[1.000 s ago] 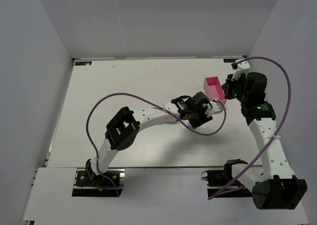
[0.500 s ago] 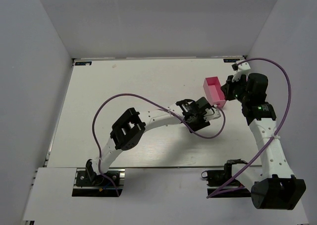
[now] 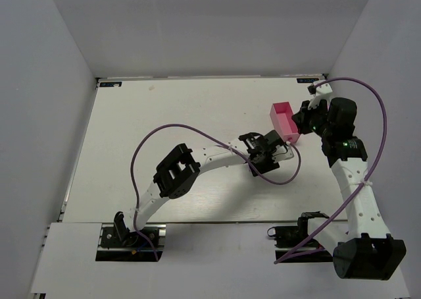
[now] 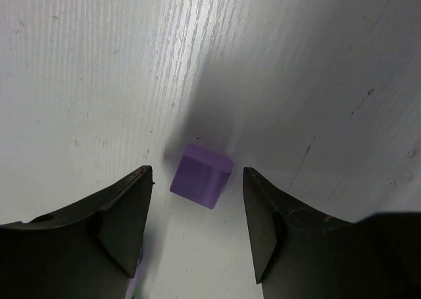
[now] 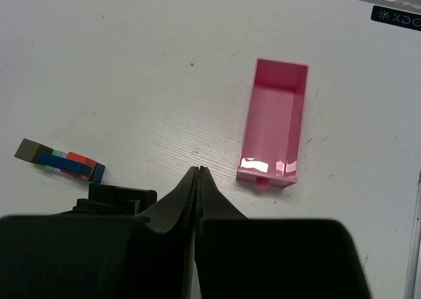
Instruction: Build the wood block tower
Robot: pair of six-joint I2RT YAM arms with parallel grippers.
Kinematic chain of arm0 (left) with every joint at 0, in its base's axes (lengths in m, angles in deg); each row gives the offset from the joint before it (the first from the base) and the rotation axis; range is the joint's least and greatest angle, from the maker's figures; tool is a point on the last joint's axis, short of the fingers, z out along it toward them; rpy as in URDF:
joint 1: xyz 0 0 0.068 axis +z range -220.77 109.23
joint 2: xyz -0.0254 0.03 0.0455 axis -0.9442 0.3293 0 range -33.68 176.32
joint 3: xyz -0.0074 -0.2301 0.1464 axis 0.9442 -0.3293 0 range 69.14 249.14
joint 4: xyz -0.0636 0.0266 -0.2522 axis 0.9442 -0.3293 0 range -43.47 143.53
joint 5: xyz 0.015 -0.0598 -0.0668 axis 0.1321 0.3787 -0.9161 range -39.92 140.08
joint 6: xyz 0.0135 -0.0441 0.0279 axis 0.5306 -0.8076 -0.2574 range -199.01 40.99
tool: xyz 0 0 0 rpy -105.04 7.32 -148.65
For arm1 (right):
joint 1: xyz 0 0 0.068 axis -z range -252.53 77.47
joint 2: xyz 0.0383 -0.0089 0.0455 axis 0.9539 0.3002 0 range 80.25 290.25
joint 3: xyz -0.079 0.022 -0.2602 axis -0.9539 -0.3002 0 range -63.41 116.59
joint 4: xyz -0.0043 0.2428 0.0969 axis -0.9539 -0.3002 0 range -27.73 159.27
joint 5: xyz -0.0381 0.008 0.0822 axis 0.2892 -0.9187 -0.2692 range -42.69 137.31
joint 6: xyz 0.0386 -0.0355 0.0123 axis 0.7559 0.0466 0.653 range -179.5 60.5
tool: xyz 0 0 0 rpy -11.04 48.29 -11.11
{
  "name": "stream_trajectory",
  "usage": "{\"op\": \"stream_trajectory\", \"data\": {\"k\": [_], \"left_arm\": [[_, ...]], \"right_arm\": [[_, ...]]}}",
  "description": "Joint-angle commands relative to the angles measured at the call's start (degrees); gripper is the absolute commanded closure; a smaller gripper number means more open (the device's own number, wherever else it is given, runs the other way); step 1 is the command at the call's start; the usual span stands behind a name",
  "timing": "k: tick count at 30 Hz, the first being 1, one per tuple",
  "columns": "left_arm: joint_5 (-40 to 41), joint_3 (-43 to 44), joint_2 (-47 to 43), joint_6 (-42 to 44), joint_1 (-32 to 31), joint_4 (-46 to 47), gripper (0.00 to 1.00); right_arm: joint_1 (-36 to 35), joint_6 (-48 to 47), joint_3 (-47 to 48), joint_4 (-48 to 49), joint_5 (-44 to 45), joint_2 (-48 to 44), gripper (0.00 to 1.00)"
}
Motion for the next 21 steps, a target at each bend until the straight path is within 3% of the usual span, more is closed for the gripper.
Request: {"op": "stream_trajectory", "data": {"k": [1, 14, 21], "left_arm": [[0.8, 3.1, 0.2, 1.6, -0.3, -1.5, 0.32], [-2.3, 3.7, 2.0, 2.8, -0.3, -4.0, 0.42], [-4.0, 3.7, 2.5, 3.3, -0.3, -5.0, 0.42]], "right_arm": [[0.2, 0.2, -0.6, 2.1, -1.3, -1.4, 1.00], [1.9, 0.0, -1.1, 2.2, -2.3, -2.3, 1.00], [2.2, 0.1, -1.3, 2.0, -3.1, -2.9, 1.00]]}}
